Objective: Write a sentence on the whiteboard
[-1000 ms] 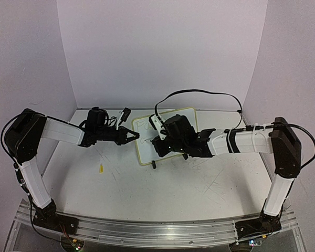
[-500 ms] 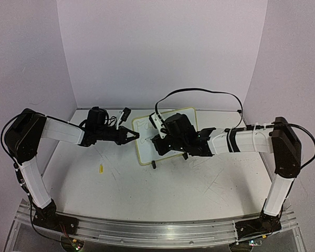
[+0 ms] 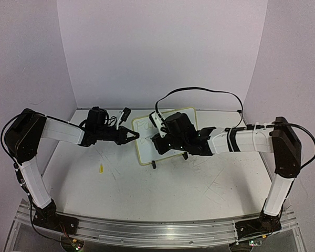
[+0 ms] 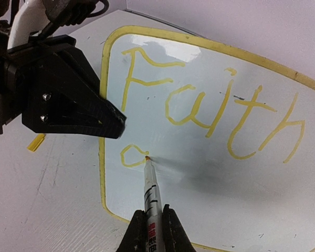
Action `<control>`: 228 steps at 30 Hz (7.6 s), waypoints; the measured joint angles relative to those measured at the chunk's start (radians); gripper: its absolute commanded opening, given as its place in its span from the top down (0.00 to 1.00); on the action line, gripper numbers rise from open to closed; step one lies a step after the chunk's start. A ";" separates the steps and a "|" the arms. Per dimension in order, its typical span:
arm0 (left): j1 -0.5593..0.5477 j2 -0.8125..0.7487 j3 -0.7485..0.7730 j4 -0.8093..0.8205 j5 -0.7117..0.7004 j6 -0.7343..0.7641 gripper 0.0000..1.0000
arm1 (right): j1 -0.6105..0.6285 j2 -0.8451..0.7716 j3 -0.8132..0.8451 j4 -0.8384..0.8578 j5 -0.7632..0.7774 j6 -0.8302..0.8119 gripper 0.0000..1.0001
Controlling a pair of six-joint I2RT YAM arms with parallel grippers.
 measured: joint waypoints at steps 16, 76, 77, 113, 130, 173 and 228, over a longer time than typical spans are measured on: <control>0.000 0.000 0.000 0.000 0.000 0.000 1.00 | -0.005 -0.003 0.001 0.007 -0.009 0.019 1.00; -0.004 0.000 0.000 -0.001 0.007 0.007 1.00 | 0.020 -0.130 -0.096 0.014 -0.005 0.066 1.00; -0.004 0.000 0.000 -0.001 0.007 0.007 1.00 | 0.017 -0.134 -0.096 0.017 -0.001 0.064 1.00; -0.004 0.000 0.005 -0.011 0.006 0.011 1.00 | -0.015 -0.039 -0.048 0.017 0.006 0.026 1.00; -0.004 0.000 0.005 -0.011 0.006 0.011 1.00 | -0.013 -0.039 -0.076 0.026 -0.007 0.040 1.00; -0.004 0.000 0.005 -0.012 -0.003 0.011 1.00 | -0.021 -0.048 -0.059 0.026 0.059 0.042 1.00; -0.005 0.000 0.006 -0.016 0.008 0.015 1.00 | -0.064 -0.128 -0.081 0.048 -0.014 0.072 1.00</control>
